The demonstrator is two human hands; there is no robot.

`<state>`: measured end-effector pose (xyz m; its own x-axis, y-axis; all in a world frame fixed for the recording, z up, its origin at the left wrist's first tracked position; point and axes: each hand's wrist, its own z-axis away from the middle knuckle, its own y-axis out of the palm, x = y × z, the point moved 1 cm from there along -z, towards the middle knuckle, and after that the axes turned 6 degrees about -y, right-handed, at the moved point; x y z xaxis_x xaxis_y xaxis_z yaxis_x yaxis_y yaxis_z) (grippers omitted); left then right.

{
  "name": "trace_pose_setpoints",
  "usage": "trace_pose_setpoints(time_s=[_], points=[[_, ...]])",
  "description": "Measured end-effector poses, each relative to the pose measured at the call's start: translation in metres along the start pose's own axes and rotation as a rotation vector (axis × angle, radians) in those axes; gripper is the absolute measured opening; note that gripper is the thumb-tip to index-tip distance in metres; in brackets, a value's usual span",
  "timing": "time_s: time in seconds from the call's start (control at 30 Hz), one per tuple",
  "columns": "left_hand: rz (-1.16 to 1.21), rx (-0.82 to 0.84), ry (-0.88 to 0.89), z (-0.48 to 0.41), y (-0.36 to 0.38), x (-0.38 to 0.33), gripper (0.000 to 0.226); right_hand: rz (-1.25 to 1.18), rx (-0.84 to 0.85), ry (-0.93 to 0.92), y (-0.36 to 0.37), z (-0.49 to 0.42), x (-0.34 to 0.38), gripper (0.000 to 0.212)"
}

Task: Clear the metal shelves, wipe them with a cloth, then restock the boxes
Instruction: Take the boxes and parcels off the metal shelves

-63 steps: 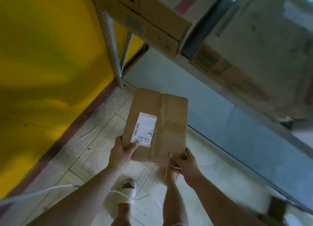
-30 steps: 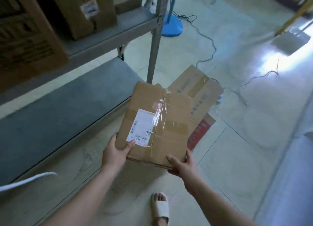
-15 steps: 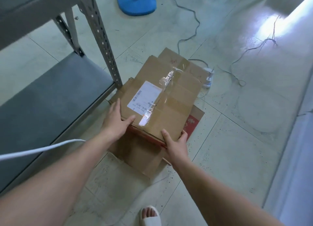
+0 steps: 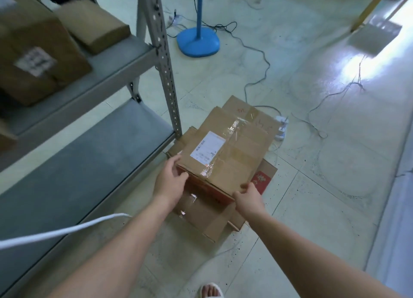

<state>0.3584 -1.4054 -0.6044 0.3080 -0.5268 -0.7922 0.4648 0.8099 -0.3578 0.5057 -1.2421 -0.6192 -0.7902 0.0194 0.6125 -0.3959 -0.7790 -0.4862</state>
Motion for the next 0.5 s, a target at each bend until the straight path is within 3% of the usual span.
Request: trace_pose_setpoints(time_s=[0.07,0.23,0.4,0.5], points=[[0.191,-0.09,-0.049,0.037,-0.025,-0.01,0.041,-0.039,0.009,-0.018,0.004,0.032,0.03,0.028],[0.667,-0.33,-0.132,0.154,-0.127,-0.057,0.022,-0.227,0.198,-0.183,0.027,0.164,0.128,0.019],[0.827,-0.432,0.034,0.279,-0.241,-0.113,0.016,-0.467,0.353,-0.354,0.032,0.333,0.202,0.014],[0.771,-0.44,0.174,0.341,-0.299,-0.139,0.014,-0.521,0.412,-0.465,0.026,0.411,0.226,0.017]])
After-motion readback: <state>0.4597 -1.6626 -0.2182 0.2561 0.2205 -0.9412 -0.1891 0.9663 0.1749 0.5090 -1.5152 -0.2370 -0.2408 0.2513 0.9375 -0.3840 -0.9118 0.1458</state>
